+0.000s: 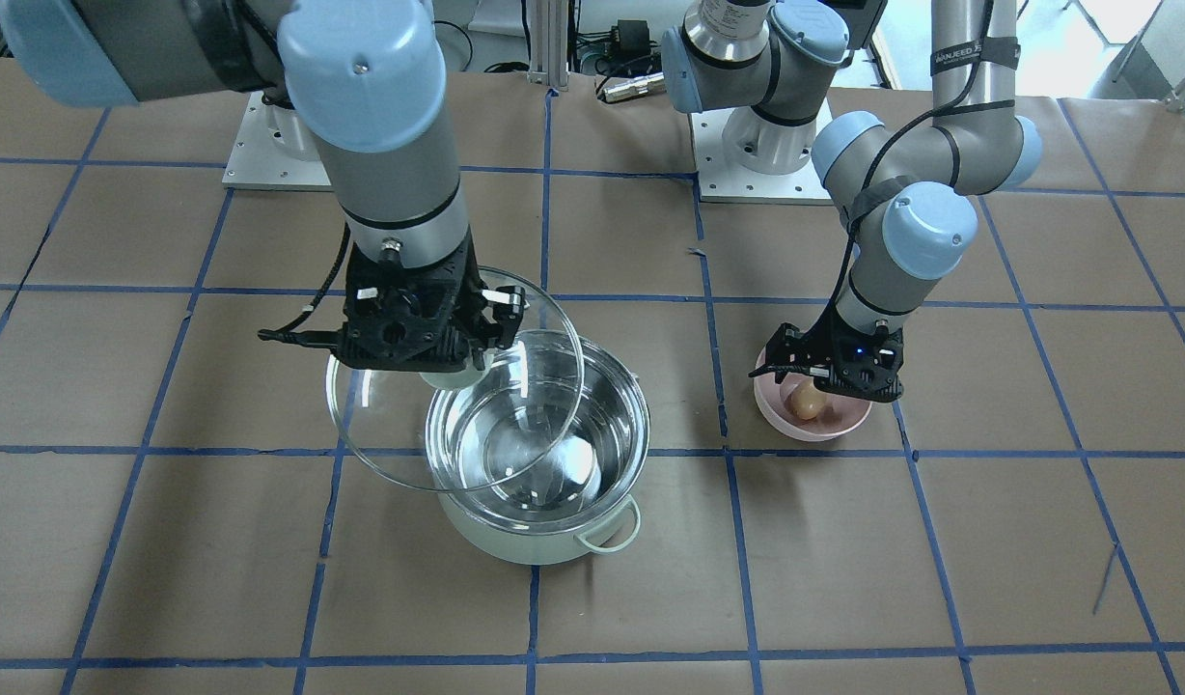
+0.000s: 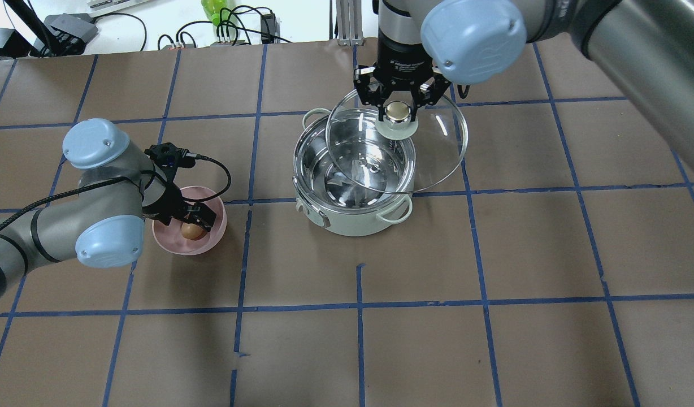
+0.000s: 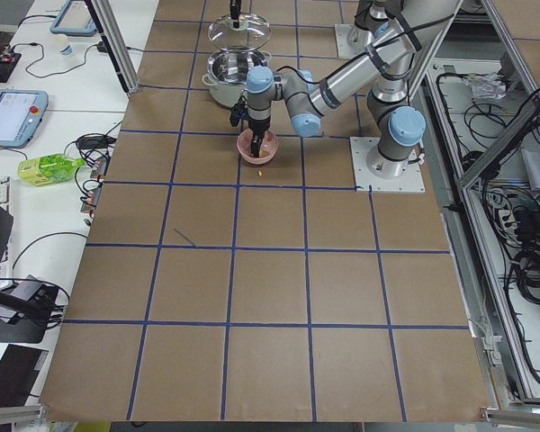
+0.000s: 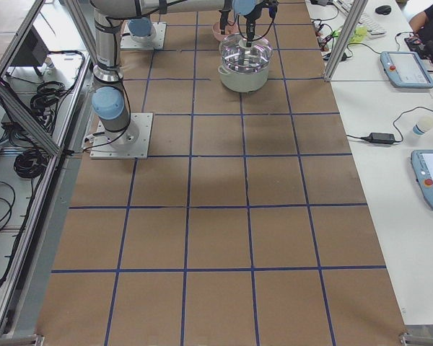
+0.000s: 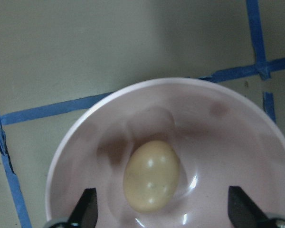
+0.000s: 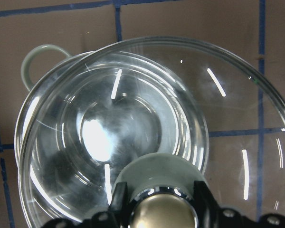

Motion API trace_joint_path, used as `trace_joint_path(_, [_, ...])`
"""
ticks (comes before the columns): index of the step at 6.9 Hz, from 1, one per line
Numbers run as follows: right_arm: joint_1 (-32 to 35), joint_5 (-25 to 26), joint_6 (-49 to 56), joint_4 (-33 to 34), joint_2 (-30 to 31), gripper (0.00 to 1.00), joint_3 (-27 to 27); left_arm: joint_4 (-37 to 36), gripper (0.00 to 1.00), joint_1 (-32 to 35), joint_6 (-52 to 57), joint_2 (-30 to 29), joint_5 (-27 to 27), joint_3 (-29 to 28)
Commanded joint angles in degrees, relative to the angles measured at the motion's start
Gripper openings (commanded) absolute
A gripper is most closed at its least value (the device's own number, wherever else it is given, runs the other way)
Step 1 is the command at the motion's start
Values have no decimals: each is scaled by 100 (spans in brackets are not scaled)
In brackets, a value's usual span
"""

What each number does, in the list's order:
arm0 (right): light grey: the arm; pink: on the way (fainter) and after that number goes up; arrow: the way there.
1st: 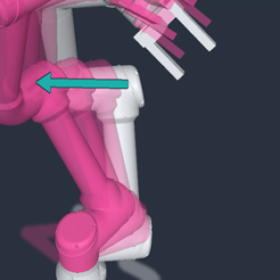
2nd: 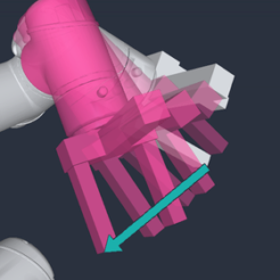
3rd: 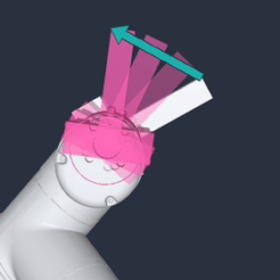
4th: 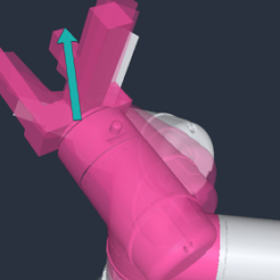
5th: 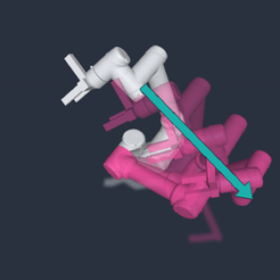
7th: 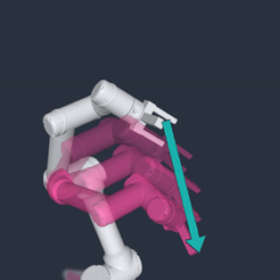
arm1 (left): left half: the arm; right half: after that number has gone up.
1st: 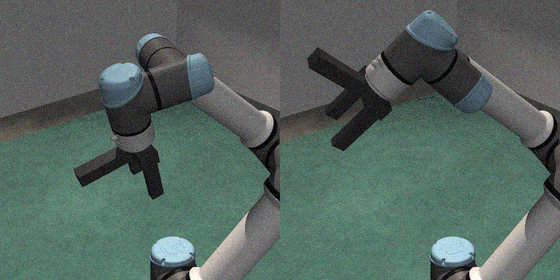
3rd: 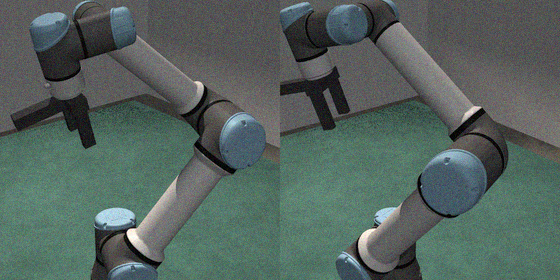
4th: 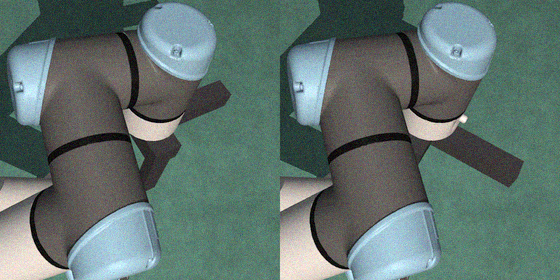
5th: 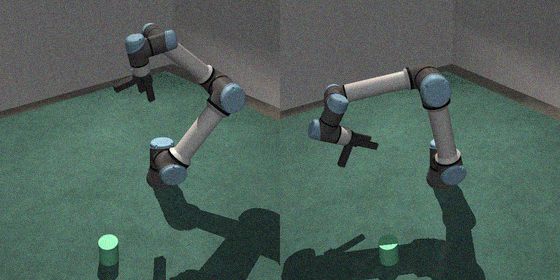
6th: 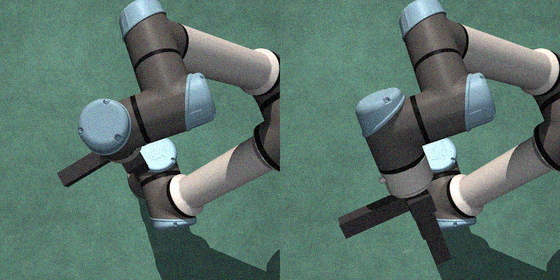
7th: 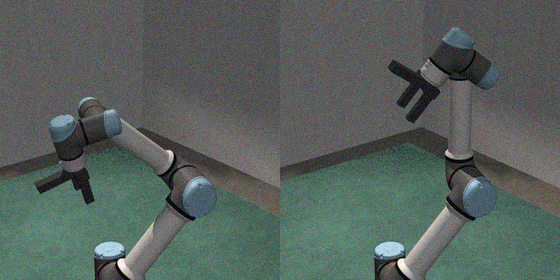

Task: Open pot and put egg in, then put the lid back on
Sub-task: 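Lift the glass lid off and set it beside the pot with the right gripper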

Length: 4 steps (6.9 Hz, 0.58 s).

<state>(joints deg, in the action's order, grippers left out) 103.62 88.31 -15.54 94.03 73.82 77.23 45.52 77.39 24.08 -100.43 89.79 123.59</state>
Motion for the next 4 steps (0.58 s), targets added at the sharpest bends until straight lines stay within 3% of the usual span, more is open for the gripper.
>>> trace_joint_path(1, [-447,36,794,-691,448,10,56,-16,95,5,71,-38,12,16])
trace_joint_path(4, [-1175,2,1944,-913,1123,9,606,-16,90,4,44,-82,3,25])
